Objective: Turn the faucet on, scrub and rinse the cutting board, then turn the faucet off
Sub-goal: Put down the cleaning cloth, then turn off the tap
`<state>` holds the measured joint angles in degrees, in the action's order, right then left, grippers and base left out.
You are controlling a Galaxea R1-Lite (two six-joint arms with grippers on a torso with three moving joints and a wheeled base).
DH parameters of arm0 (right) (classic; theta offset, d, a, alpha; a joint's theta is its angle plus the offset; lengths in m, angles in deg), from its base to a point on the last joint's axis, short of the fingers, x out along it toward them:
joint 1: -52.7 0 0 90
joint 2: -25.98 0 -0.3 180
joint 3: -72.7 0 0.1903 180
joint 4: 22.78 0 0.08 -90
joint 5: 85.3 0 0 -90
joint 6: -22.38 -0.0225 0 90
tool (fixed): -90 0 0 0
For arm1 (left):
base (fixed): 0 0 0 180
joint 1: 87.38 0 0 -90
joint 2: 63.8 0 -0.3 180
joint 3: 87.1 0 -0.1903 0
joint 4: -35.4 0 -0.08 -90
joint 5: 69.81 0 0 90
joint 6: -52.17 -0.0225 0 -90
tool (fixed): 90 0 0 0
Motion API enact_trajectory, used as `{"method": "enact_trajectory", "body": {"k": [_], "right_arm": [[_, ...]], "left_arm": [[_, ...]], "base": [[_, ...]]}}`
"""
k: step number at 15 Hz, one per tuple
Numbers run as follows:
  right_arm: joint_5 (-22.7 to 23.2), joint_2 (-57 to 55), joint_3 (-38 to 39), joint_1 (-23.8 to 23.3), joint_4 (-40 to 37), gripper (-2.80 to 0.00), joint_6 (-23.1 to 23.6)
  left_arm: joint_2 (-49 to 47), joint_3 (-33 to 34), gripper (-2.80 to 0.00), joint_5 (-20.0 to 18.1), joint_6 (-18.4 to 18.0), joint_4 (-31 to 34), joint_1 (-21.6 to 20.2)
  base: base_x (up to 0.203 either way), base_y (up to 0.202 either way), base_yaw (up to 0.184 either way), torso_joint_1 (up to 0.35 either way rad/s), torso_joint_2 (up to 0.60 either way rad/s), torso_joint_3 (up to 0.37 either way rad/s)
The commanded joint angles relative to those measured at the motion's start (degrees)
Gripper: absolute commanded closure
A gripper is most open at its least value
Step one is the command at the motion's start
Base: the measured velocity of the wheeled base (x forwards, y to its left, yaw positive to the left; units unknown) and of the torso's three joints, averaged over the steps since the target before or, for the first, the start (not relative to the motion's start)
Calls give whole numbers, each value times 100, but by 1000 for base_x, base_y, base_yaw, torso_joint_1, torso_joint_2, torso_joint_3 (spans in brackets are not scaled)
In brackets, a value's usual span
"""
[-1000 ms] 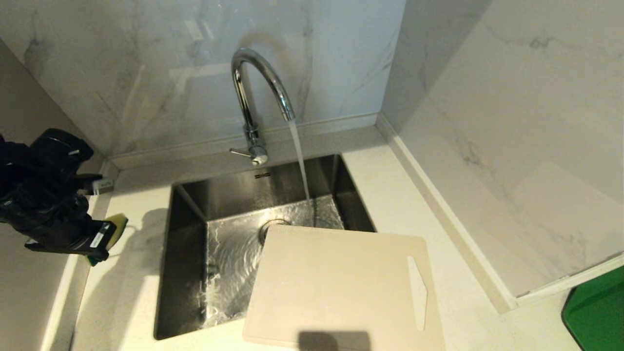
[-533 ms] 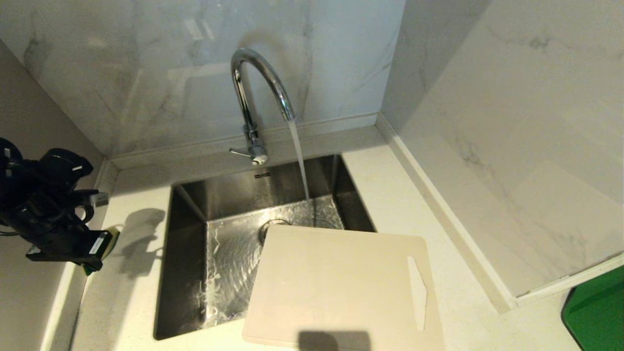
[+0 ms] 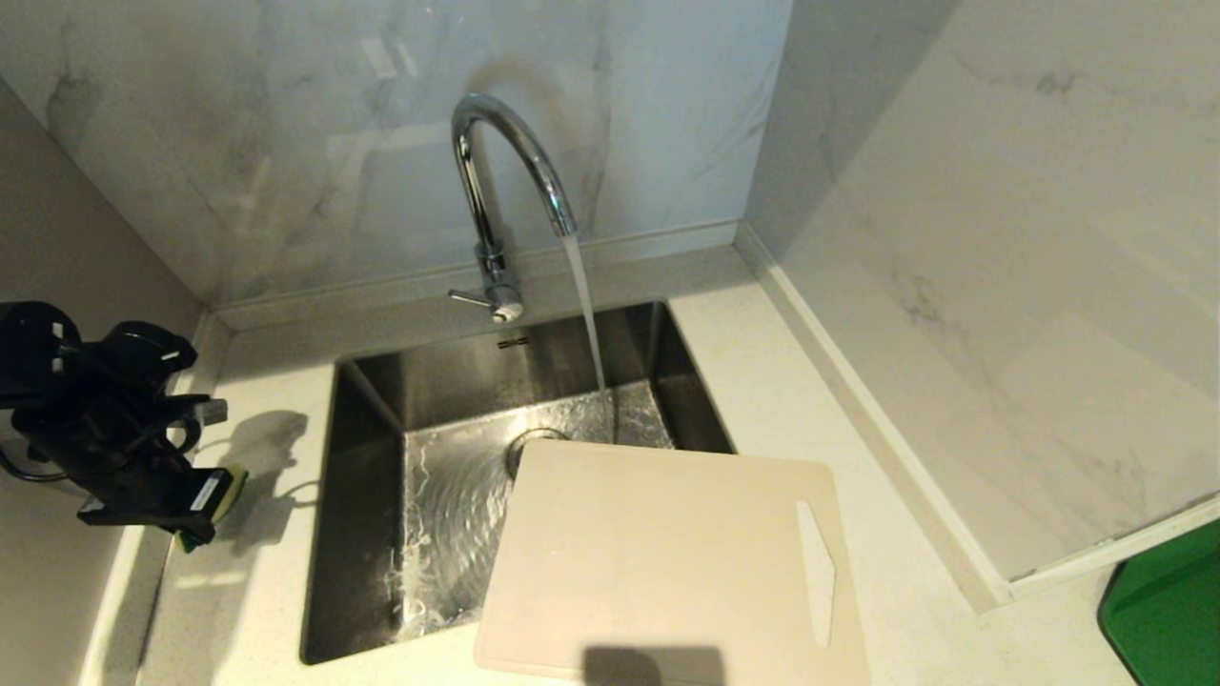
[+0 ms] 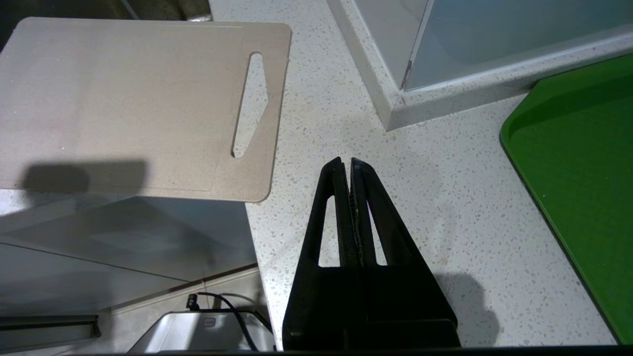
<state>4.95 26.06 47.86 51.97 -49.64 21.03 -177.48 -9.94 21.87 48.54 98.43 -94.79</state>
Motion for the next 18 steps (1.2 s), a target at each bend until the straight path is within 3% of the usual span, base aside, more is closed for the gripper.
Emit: {"method": "enact_trajectory", "body": {"k": [1, 3, 4, 11, 15, 18], "right_arm": [[2, 1, -2, 0, -2, 0, 2], [2, 1, -2, -4, -2, 0, 2], [2, 1, -2, 1, -2, 0, 2], [2, 1, -2, 0, -2, 0, -1], [2, 1, -2, -2, -2, 0, -1], [2, 1, -2, 2, -2, 0, -5]], "left_arm": [[-154, -50, 0, -125, -151, -13, -6], [-180, -34, -10, -151, -339, -19, -6], [-189, -26, -280, -148, -357, -20, -6], [13, -68, -280, -158, -398, 27, -6], [641, -341, -280, -264, -842, 400, 4], [1141, -810, -280, -677, -1174, 966, 298]], "base": [[0, 0, 0, 0, 0, 0], [0, 0, 0, 0, 0, 0], [0, 0, 0, 0, 0, 0], [0, 0, 0, 0, 0, 0], [0, 0, 0, 0, 0, 0], [0, 0, 0, 0, 0, 0]]}}
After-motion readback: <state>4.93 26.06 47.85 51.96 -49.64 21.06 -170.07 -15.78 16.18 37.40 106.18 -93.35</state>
